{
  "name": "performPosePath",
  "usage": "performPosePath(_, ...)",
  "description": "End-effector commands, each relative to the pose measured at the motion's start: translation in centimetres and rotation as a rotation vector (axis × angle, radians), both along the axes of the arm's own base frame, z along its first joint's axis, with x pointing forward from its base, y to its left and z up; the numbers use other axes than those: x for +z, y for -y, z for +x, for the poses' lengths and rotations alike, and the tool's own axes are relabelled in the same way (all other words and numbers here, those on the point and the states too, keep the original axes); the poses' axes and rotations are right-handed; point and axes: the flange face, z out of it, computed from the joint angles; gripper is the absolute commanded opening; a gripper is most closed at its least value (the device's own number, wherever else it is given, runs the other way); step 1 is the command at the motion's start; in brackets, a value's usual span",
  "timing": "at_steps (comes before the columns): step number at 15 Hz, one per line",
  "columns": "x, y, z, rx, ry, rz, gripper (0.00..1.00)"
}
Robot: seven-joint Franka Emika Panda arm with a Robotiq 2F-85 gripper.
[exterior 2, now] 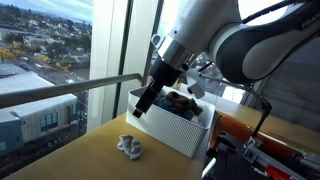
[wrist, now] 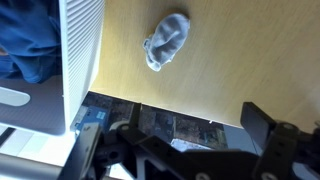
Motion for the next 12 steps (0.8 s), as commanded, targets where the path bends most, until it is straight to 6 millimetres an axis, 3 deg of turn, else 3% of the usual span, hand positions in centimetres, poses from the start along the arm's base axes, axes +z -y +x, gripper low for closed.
performPosePath(1, -3.6, -2.0, 3.2, -0.009, -0.053, -0.006, 1.0)
performPosePath(7, -10.2, -1.0, 8.5, -0.059, -0.117, -0.057, 1.0)
performPosePath(12, -15.8, -0.6, 9.6, -0.087, -0.182, -0.099, 1.0)
